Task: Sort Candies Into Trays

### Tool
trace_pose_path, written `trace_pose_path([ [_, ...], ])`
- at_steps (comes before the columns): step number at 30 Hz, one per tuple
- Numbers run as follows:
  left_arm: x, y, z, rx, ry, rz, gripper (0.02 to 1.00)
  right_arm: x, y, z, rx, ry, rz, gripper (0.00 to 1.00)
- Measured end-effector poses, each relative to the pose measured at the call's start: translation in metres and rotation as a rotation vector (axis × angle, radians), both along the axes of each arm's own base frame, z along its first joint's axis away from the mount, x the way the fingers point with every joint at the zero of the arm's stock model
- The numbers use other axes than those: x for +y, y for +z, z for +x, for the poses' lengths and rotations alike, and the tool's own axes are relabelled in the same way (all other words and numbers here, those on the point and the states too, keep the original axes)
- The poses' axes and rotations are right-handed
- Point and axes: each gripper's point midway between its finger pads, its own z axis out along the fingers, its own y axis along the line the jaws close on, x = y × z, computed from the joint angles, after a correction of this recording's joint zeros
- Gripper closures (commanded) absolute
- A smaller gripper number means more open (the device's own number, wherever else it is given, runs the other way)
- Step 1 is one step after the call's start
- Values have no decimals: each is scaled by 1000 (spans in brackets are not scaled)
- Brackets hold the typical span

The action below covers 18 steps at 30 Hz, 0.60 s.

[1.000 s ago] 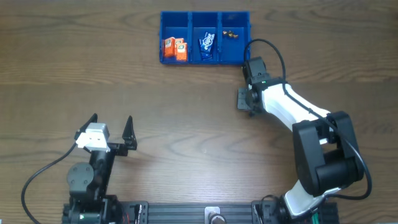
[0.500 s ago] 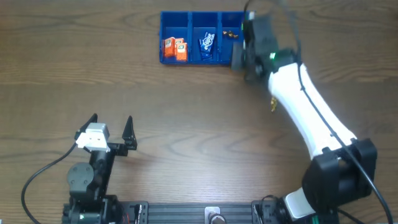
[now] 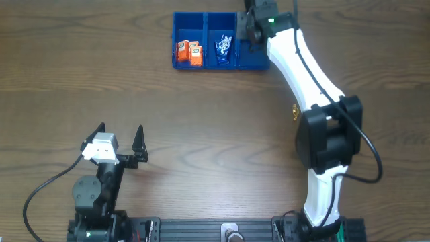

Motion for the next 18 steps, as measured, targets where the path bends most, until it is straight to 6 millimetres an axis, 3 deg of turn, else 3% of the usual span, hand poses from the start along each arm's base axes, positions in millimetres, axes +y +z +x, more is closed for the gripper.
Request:
trace_pose_path([
  [4,0,0,0,0,0,0,20,-1,-2,1,2,-3,-5,772],
  [9,0,0,0,0,0,0,20,-2,-1,1,0,1,-16,380],
  [14,0,0,0,0,0,0,20,-6,-3,0,7,-5,-21,316],
  [18,0,0,0,0,0,0,20,-23,-7,-7,53,-25,-38,308],
])
